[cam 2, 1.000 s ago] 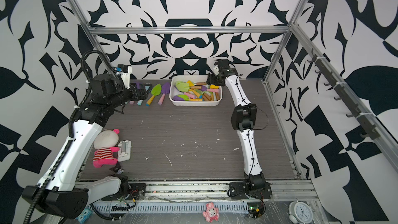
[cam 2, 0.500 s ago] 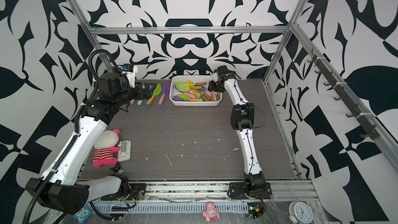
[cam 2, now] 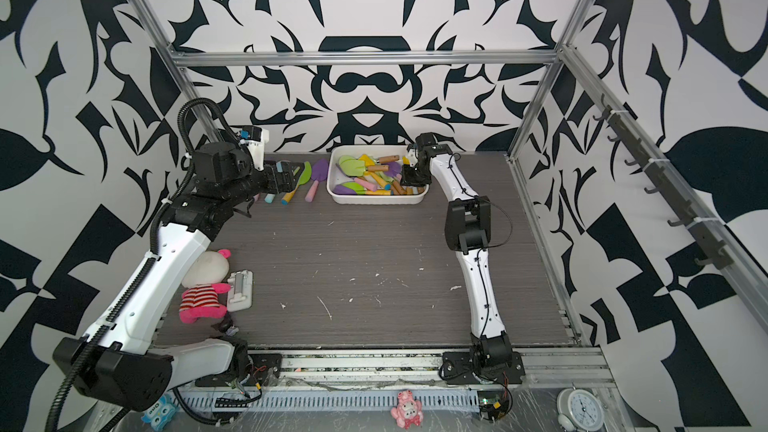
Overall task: Take the shovel out of the storage box
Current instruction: Pick up the shovel from the storage box.
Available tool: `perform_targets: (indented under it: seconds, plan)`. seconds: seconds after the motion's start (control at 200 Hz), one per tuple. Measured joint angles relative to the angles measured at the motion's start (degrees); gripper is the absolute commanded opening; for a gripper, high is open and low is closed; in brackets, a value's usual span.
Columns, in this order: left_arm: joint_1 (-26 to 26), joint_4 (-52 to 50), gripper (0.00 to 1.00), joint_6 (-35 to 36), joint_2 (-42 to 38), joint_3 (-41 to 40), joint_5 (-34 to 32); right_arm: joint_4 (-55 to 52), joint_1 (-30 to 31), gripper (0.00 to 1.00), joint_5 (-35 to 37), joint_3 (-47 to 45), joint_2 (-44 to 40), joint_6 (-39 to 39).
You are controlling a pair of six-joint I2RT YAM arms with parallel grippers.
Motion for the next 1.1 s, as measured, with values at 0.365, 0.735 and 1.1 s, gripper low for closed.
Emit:
perform_targets:
  seconds: [0.365,0.735,1.1]
  plan:
    - [-0.02,0.07,0.94,-0.48,0.07,-0.02,0.0,-2.99,0.35,0.0,1.84,-2.4,-3.69,1.49]
    - [-0.02,2.71,0.95,-2.51,1.49,-0.04,-0.07,-5.01,0.42,0.0,2.01,-13.97,-15.93,5.31]
    - [-0.02,5.42,0.95,-5.07,6.19,-0.02,1.14,-1.68,-0.31,0.0,2.51,-21.86,-24.17,12.13]
